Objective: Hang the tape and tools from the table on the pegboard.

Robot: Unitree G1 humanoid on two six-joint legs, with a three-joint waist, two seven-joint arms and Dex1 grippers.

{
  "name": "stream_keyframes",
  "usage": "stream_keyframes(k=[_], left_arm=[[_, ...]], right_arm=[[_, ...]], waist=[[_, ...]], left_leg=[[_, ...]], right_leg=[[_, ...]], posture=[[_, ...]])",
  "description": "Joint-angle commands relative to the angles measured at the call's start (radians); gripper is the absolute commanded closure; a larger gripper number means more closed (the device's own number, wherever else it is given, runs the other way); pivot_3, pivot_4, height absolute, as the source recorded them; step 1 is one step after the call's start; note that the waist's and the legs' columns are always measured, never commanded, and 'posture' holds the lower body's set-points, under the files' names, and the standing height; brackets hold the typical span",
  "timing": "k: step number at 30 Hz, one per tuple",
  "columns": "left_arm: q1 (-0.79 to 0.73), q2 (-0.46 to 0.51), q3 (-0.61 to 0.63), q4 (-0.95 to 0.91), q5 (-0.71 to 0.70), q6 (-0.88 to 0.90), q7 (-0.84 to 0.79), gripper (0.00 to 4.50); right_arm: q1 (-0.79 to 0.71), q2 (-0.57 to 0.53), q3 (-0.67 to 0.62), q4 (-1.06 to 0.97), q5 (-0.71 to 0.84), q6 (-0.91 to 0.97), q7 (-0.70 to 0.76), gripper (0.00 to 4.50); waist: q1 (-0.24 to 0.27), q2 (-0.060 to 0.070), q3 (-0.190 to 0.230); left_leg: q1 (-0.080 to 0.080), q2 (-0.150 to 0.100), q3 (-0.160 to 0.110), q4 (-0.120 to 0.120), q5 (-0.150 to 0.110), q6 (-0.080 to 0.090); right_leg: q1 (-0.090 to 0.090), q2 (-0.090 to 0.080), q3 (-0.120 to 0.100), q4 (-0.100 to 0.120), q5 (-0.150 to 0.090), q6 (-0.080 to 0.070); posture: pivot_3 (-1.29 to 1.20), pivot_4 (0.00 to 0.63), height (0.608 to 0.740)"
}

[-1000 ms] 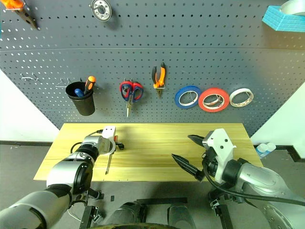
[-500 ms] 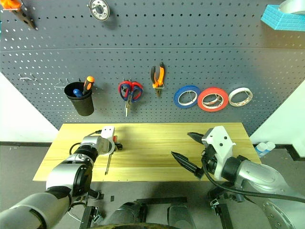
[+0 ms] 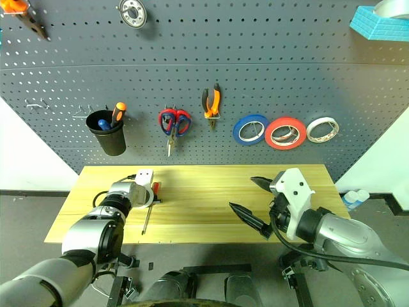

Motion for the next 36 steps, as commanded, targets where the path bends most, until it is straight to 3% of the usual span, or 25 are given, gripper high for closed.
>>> stream_keyframes(k=[1, 12, 25, 36], left_arm=[[0.023, -0.005, 0.001, 0.025, -0.003, 0.03, -0.001, 3.68], [0.114, -0.01, -0.065, -0.121, 0.026, 0.057, -0.049, 3.68], [0.353, 0.004, -0.231, -0.552, 0.085, 0.128, -0.119, 3.68], [0.441, 0.03, -0.332, -0.732, 0.139, 0.087, -0.147, 3.68]], right_arm=[[-0.017, -0.006, 0.001, -0.004, -0.004, -0.02, 0.005, 0.0], [-0.063, 0.004, 0.049, 0.04, -0.042, -0.043, 0.014, 0.0], [-0.135, 0.019, 0.108, 0.112, -0.093, -0.086, 0.038, 0.0], [-0.184, 0.031, 0.139, 0.17, -0.131, -0.121, 0.06, 0.0]], waist=[[0.0, 0.0, 0.0], [0.003, 0.002, -0.001], [0.015, 0.006, -0.003], [0.032, 0.006, -0.004]], left_leg=[[0.0, 0.0, 0.0, 0.0, 0.0, 0.0], [0.0, 0.0, 0.0, -0.001, 0.0, 0.0], [0.0, 0.0, 0.0, -0.002, 0.001, 0.001], [0.0, 0.0, 0.0, -0.003, 0.001, 0.001]], right_leg=[[0.0, 0.0, 0.0, 0.0, 0.0, 0.0], [0.0, 0.0, 0.0, -0.001, 0.0, 0.0], [-0.001, 0.0, 0.0, -0.001, 0.0, 0.0], [-0.001, 0.0, 0.0, -0.002, 0.0, 0.0]], posture=[[-0.18, 0.115, 0.718], [-0.15, 0.091, 0.718], [-0.12, 0.063, 0.718], [-0.1, 0.042, 0.718]])
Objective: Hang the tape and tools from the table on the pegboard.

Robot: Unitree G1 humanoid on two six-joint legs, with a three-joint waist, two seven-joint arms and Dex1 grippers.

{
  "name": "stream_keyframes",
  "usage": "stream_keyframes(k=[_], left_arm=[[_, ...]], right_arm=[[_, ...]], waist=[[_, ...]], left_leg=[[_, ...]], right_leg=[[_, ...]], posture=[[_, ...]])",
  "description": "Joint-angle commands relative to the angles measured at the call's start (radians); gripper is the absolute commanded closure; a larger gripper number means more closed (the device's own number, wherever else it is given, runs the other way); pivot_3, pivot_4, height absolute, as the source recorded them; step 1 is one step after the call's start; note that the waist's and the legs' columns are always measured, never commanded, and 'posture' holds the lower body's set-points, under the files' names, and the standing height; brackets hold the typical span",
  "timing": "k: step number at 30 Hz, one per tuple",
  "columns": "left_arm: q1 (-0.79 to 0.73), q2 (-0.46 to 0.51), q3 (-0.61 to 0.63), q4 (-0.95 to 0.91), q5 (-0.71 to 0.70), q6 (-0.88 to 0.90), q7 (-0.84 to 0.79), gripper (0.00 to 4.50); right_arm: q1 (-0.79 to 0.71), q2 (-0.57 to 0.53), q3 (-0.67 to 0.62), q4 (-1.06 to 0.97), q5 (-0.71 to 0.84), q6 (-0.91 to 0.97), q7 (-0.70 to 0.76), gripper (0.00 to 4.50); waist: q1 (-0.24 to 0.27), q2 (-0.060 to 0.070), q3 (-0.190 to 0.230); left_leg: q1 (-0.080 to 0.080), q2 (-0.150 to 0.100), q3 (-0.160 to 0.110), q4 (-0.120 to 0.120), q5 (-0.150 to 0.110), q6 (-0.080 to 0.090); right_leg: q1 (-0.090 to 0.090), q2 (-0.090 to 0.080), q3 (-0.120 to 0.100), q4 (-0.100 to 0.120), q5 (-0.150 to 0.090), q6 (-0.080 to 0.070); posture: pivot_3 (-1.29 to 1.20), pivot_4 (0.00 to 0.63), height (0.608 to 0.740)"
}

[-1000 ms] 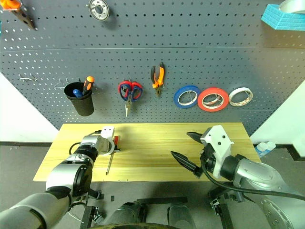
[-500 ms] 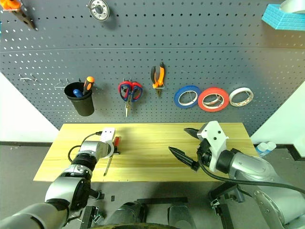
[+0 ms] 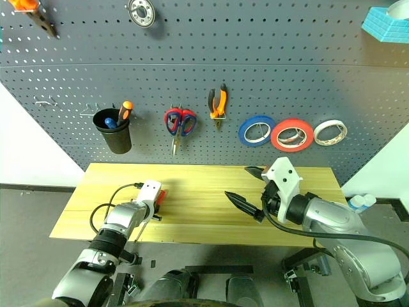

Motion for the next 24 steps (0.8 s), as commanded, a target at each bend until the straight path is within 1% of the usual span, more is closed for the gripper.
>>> stream_keyframes(k=[1, 14, 20, 24], left_arm=[[0.02, 0.012, -0.037, -0.035, 0.034, -0.042, -0.007, 3.68], [0.051, 0.029, -0.088, -0.149, 0.092, -0.149, -0.012, 3.68], [0.064, 0.03, -0.097, -0.202, 0.111, -0.201, -0.007, 3.68], [0.055, 0.02, -0.072, -0.207, 0.108, -0.242, 0.003, 3.68]], right_arm=[[-0.03, 0.011, 0.003, 0.006, -0.01, -0.03, 0.01, 0.0], [-0.058, 0.022, 0.008, 0.04, -0.035, -0.051, 0.042, 0.0], [-0.062, 0.026, -0.02, 0.042, -0.01, -0.065, 0.063, 0.0], [-0.075, 0.027, -0.035, 0.045, 0.007, -0.076, 0.08, 0.0]], waist=[[0.001, 0.0, 0.0], [0.006, -0.001, 0.0], [0.021, -0.001, -0.001], [0.023, -0.001, -0.002]], left_leg=[[0.0, 0.0, 0.0, 0.0, 0.0, 0.0], [-0.001, 0.0, 0.0, 0.0, 0.001, 0.001], [-0.001, 0.0, 0.0, 0.0, 0.001, 0.001], [-0.001, 0.0, 0.0, 0.0, 0.001, 0.001]], right_leg=[[0.0, 0.0, 0.0, 0.0, 0.0, 0.0], [-0.001, 0.0, 0.0, 0.0, 0.0, 0.0], [-0.001, 0.0, 0.0, 0.0, 0.0, 0.0], [-0.001, 0.0, 0.0, 0.0, 0.0, 0.0]], posture=[[-0.1, 0.041, 0.718], [-0.09, 0.026, 0.718], [-0.09, 0.019, 0.718], [-0.09, 0.007, 0.718]])
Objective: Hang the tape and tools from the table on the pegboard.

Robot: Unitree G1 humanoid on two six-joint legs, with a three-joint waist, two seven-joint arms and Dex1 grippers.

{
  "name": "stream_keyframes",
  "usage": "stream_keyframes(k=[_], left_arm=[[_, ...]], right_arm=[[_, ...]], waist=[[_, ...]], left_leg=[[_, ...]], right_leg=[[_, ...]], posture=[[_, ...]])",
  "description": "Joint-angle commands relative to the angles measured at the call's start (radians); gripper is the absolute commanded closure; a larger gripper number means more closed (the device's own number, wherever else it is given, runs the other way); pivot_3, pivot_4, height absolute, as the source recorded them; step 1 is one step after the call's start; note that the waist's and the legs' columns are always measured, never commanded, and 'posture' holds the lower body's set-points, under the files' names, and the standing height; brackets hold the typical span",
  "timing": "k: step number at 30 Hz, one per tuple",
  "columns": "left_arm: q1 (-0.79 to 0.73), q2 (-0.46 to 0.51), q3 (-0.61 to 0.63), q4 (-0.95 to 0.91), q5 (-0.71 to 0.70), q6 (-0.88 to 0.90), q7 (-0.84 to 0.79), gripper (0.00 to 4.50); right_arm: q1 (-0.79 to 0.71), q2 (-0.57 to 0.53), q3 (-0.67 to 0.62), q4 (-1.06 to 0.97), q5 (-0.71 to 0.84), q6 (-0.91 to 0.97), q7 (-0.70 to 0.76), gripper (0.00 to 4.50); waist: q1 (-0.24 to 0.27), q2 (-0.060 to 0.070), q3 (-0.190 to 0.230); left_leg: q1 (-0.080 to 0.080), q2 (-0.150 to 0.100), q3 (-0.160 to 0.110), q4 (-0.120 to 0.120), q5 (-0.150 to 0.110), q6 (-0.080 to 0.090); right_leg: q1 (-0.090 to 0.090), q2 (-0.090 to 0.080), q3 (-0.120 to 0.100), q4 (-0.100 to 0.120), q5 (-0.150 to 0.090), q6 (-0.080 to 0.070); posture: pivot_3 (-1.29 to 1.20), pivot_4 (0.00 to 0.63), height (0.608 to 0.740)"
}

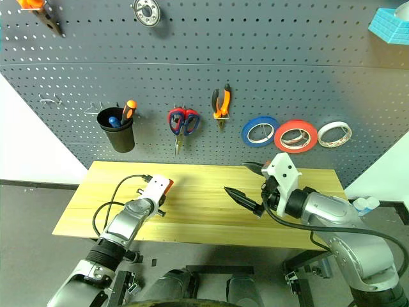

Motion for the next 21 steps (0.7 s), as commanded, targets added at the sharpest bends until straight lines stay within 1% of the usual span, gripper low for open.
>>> stream_keyframes(k=[1, 7, 16, 21], left_arm=[[-0.026, -0.005, 0.026, -0.035, 0.007, -0.065, 0.023, 3.68], [-0.055, 0.001, 0.03, -0.026, 0.022, -0.173, 0.048, 3.68], [-0.061, -0.011, 0.023, -0.112, 0.045, -0.301, 0.073, 3.68], [-0.056, -0.021, 0.027, -0.159, 0.054, -0.431, 0.093, 3.68]], right_arm=[[-0.031, 0.01, -0.04, -0.009, 0.037, -0.031, 0.023, 0.0], [-0.074, 0.02, -0.052, 0.004, 0.054, -0.045, 0.035, 0.0], [-0.115, 0.021, -0.035, 0.053, 0.031, -0.088, 0.058, 0.0], [-0.129, 0.019, -0.032, 0.071, 0.025, -0.103, 0.071, 0.0]], waist=[[0.0, -0.001, -0.001], [0.0, -0.001, -0.004], [0.0, -0.001, -0.005], [0.0, -0.001, -0.007]], left_leg=[[0.0, 0.0, 0.0, 0.0, 0.0, 0.0], [0.0, 0.0, 0.0, 0.001, 0.0, 0.0], [0.0, 0.0, 0.001, 0.003, 0.0, 0.0], [0.0, 0.0, 0.001, 0.004, 0.0, 0.0]], right_leg=[[0.0, 0.0, 0.0, 0.0, 0.0, 0.0], [0.0, 0.0, 0.0, 0.0, 0.0, 0.0], [0.0, 0.0, 0.0, 0.002, 0.0, 0.0], [0.001, 0.0, 0.0, 0.003, 0.0, 0.0]], posture=[[-0.09, 0.001, 0.718], [-0.08, 0.0, 0.718], [-0.07, 0.0, 0.718], [-0.06, 0.0, 0.718]])
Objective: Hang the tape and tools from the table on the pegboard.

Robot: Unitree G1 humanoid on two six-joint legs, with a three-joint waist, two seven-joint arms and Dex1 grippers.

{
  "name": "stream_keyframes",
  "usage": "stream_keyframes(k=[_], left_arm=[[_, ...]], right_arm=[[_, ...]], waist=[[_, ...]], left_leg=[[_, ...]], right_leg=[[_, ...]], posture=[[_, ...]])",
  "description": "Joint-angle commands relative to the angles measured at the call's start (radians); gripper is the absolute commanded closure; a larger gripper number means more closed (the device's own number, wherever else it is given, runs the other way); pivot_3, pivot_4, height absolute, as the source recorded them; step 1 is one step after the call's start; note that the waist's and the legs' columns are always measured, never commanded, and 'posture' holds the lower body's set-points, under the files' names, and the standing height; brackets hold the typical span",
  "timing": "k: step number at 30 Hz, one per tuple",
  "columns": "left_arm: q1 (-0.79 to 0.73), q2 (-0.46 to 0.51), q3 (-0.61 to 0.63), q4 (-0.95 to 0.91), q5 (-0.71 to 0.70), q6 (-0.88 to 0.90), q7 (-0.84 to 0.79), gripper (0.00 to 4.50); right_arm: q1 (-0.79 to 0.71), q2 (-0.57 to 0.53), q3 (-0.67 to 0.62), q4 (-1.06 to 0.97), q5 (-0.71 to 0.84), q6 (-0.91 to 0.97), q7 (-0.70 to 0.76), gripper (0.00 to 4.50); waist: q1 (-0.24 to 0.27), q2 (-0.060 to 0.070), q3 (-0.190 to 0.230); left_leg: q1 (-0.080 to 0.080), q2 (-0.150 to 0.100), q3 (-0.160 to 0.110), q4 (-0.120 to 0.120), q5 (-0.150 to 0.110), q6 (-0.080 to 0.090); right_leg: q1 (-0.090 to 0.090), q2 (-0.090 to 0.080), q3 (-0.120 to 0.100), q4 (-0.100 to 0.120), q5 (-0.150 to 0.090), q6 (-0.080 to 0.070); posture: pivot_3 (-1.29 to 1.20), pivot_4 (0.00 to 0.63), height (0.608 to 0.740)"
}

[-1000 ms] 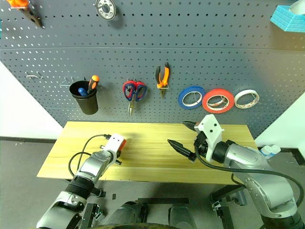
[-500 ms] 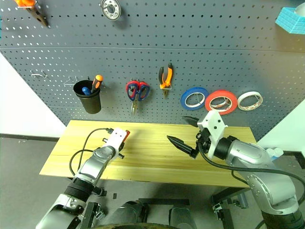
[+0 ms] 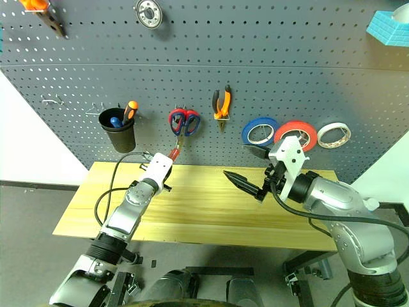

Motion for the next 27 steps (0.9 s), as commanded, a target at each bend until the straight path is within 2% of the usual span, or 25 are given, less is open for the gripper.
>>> stream_keyframes(k=[1, 16, 27], left_arm=[[-0.015, -0.008, 0.013, -0.07, 0.009, -0.101, 0.019, 3.68], [0.045, 0.007, 0.033, -0.218, 0.103, -0.455, 0.131, 3.68], [-0.064, -0.017, 0.164, -0.309, 0.181, -0.538, 0.323, 3.68]], right_arm=[[-0.022, 0.004, -0.009, -0.001, -0.003, -0.028, 0.01, 0.0], [-0.023, 0.001, 0.001, 0.041, -0.045, -0.048, 0.043, 0.0], [-0.045, 0.0, 0.019, 0.068, -0.069, -0.047, 0.055, 0.0]], waist=[[0.0, 0.0, 0.0], [0.001, 0.001, -0.003], [0.002, 0.0, -0.012]], left_leg=[[0.0, 0.0, 0.0, 0.0, 0.0, 0.0], [0.0, 0.0, 0.001, 0.002, 0.0, 0.0], [0.002, 0.0, 0.001, 0.003, 0.0, 0.0]], right_leg=[[0.0, 0.0, 0.0, 0.0, 0.0, 0.0], [0.0, 0.0, 0.0, 0.002, 0.0, 0.0], [0.002, 0.001, 0.0, 0.003, 0.0, 0.0]], posture=[[-0.06, 0.0, 0.718], [-0.06, 0.0, 0.718], [-0.05, 0.0, 0.718]])
